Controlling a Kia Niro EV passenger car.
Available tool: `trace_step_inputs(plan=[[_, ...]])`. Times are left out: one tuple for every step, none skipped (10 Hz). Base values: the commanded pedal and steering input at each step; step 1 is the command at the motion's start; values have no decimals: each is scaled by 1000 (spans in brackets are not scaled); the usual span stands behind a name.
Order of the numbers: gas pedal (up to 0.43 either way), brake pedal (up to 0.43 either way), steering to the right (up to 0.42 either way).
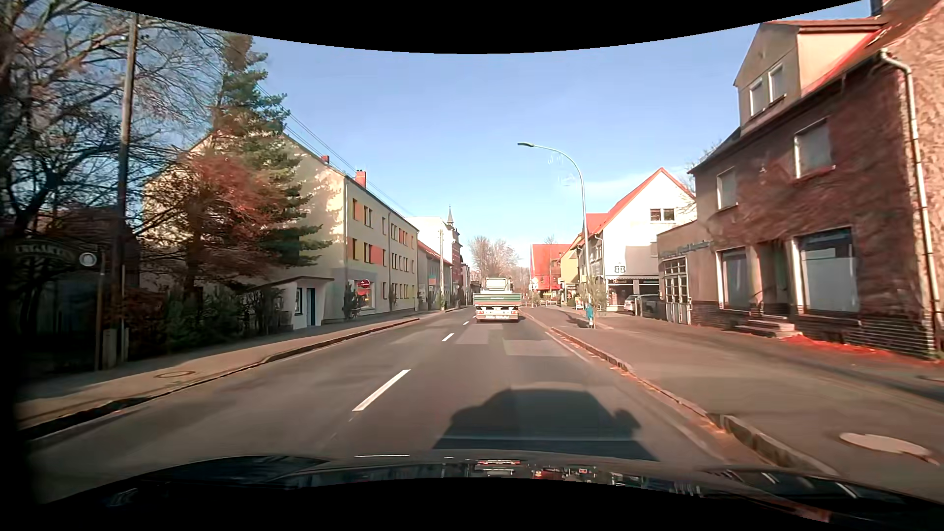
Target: Follow the waypoints while adhering to traffic rules and regulations
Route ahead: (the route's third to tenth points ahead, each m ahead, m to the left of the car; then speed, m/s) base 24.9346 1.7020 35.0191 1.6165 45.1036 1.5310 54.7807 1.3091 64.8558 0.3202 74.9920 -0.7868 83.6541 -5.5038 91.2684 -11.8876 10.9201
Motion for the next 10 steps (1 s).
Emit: trace_step_inputs(plan=[[59,0,-3],[59,0,-3],[59,0,-2],[59,0,-3],[59,0,-2],[59,0,-3],[59,0,-2],[59,0,-2],[59,0,-3],[59,0,-2]])
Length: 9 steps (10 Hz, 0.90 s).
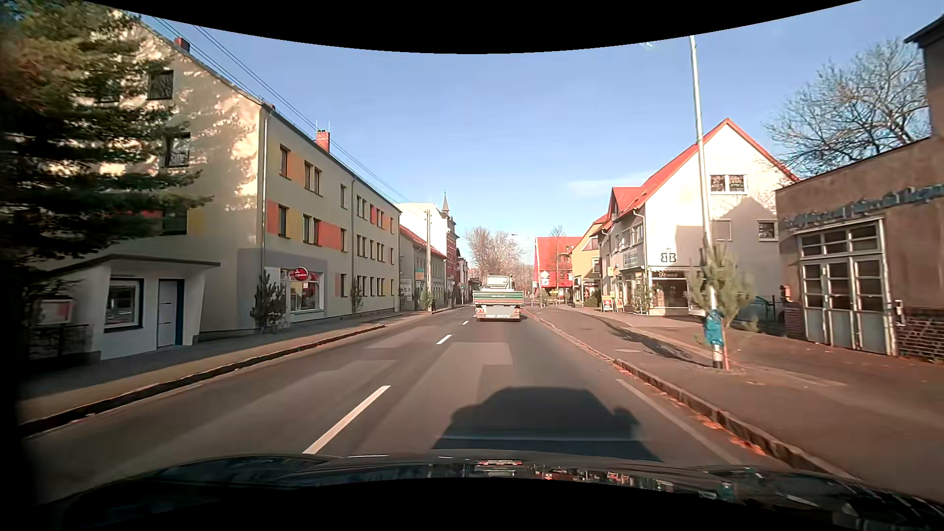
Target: Follow the waypoints while adhering to traffic rules and regulations
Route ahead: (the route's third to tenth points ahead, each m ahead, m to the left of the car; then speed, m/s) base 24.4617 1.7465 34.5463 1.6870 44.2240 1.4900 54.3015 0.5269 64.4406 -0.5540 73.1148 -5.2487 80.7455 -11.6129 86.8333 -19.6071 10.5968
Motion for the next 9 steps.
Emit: trace_step_inputs(plan=[[59,0,-2],[59,0,-2],[59,0,-3],[59,0,-2],[47,0,-1],[8,0,-1],[0,0,-1],[0,0,0],[0,0,0]])
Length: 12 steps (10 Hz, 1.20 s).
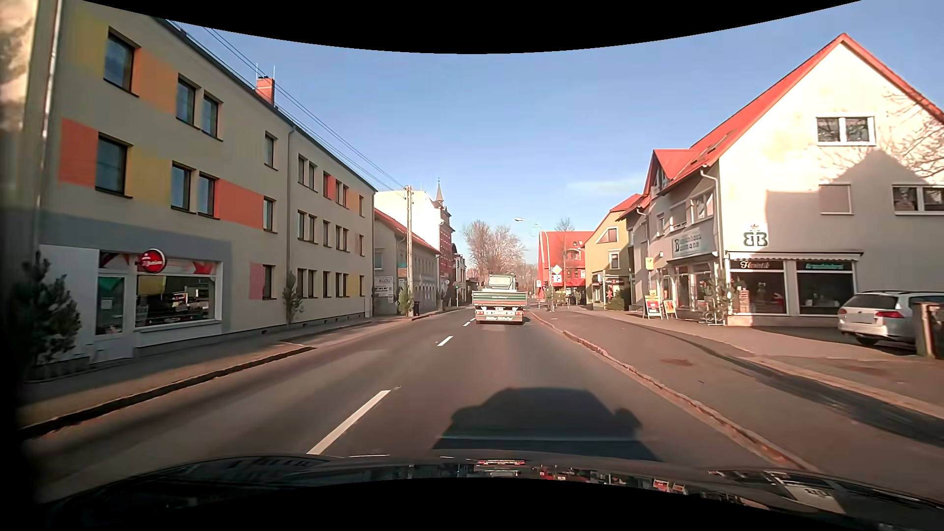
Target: Follow the waypoints while adhering to traffic rules and regulations
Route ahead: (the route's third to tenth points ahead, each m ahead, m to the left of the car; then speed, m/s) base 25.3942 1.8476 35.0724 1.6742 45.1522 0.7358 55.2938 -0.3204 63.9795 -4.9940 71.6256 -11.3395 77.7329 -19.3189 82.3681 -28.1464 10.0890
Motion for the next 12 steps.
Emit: trace_step_inputs(plan=[[0,0,0],[0,0,0],[0,0,0],[0,0,0],[0,0,0],[0,0,0],[0,0,0],[0,0,0],[0,0,0],[0,0,0],[0,0,0],[0,0,0]])
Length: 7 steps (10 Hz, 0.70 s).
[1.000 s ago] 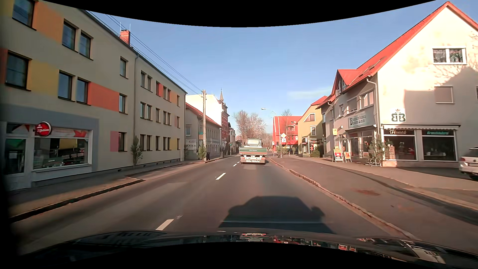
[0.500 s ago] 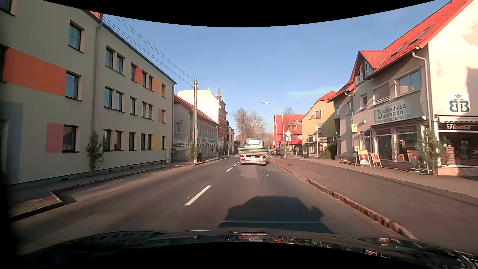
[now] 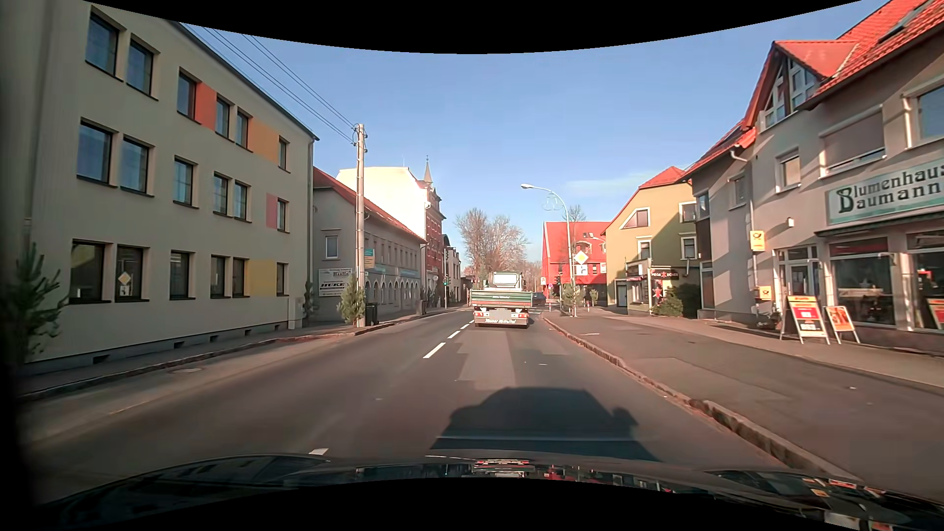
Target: Follow the waypoints while adhering to traffic rules and regulations
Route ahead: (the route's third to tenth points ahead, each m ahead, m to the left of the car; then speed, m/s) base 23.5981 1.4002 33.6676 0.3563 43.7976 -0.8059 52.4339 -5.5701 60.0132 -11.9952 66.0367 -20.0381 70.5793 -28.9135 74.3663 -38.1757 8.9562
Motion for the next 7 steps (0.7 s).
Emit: trace_step_inputs(plan=[[0,0,0],[0,0,0],[0,0,0],[0,0,0],[0,0,0],[8,0,0],[20,0,0]])
